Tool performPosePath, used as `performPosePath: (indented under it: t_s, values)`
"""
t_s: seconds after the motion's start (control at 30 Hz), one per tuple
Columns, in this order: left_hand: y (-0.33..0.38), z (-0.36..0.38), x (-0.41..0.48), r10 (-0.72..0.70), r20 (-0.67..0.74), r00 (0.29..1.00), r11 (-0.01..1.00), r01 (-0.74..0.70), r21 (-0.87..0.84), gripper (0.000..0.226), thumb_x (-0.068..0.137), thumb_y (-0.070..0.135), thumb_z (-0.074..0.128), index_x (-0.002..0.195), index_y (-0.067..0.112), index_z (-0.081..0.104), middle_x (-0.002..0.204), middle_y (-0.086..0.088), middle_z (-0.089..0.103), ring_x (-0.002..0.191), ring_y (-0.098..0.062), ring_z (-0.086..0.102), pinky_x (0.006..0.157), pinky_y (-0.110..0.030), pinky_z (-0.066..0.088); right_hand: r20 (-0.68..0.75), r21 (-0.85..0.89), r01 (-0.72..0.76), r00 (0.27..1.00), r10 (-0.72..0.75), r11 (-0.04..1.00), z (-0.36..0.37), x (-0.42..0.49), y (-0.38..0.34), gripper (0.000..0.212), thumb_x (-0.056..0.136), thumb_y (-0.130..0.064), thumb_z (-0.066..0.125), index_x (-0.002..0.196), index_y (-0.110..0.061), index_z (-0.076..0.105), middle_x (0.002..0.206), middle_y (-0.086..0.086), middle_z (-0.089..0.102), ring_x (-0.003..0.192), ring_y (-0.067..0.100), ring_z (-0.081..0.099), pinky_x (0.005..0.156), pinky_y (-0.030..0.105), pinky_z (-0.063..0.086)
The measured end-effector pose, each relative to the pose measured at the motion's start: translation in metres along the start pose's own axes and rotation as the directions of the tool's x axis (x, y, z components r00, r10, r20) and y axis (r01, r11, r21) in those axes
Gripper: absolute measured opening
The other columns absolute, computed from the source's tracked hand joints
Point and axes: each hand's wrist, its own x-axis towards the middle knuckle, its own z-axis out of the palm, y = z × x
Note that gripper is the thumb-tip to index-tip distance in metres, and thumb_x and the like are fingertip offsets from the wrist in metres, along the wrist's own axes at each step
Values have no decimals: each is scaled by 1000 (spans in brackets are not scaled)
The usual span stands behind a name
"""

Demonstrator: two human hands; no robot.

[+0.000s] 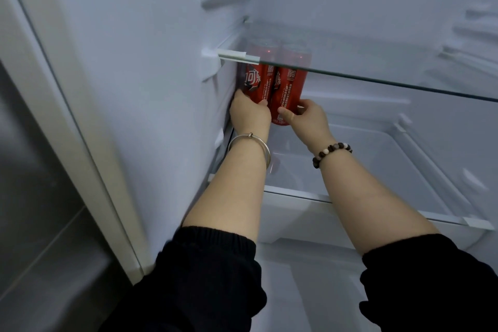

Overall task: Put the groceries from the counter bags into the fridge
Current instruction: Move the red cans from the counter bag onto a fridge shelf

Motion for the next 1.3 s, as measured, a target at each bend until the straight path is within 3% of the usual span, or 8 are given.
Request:
performPosePath:
  t_s: [0.17,0.53,0.67,0.83,0.97,1.07,1.2,1.3]
  values:
    - [-1,-2,0,22,-34,999,998,-20,56,29,88,10,60,117,4,61,116,-10,65,105,-26,62,85,-33,48,-51,-6,-4,999,4,1000,-1,-2,-1,38,86,-24,68,118,-4,61,113,9,67,101,18,64,81,22,47]
    - [3,-1,-5,38,-55,998,991,-31,129,30,90,15,59,119,4,57,120,-11,63,110,-27,60,87,-35,47,-52,-53,-25,998,22,998,1,-3,-3,38,86,-28,67,115,-5,63,111,9,68,97,16,63,79,22,46]
    - [8,0,-14,-21,-45,999,998,24,52,42,88,15,60,128,5,51,127,-11,58,116,-27,57,92,-38,47,-46,-74,-56,998,53,996,0,-8,-8,43,85,-33,67,116,-4,61,113,9,67,101,18,62,80,24,46]
    - [12,-4,-32,-53,38,998,995,56,-83,58,83,7,59,137,6,39,135,-11,44,120,-26,50,99,-42,46,-11,-75,-158,987,157,985,-13,-21,-12,57,89,-39,61,129,-1,51,130,12,56,119,24,52,99,33,42]
    - [6,-7,-52,-4,100,995,995,14,-100,65,81,7,57,141,12,34,135,-7,48,120,-23,51,101,-39,44,-40,-140,-143,990,138,980,-26,-50,-15,48,94,-33,52,117,8,59,118,25,61,108,35,58,92,41,47]
    - [1,-7,-70,69,146,987,998,-66,-26,60,83,9,57,140,8,37,136,-10,47,123,-26,48,104,-39,40,-113,-147,-134,987,118,980,-38,-75,-12,38,94,-25,50,107,9,62,108,24,65,101,36,59,75,32,43]
    - [-5,-10,-99,223,354,908,945,-291,151,56,90,10,53,143,9,34,147,-9,35,134,-22,35,110,-31,30,-240,-226,-121,969,65,967,-53,-114,-2,35,93,-21,48,125,-7,56,124,8,59,114,21,53,86,23,37]
    - [-9,-15,-126,361,451,816,843,-492,216,44,91,10,50,135,7,46,140,-9,46,130,-22,40,108,-29,30,-344,-285,-71,939,-33,956,-63,-148,6,35,93,-18,48,126,-6,54,126,9,58,116,21,52,86,20,35]
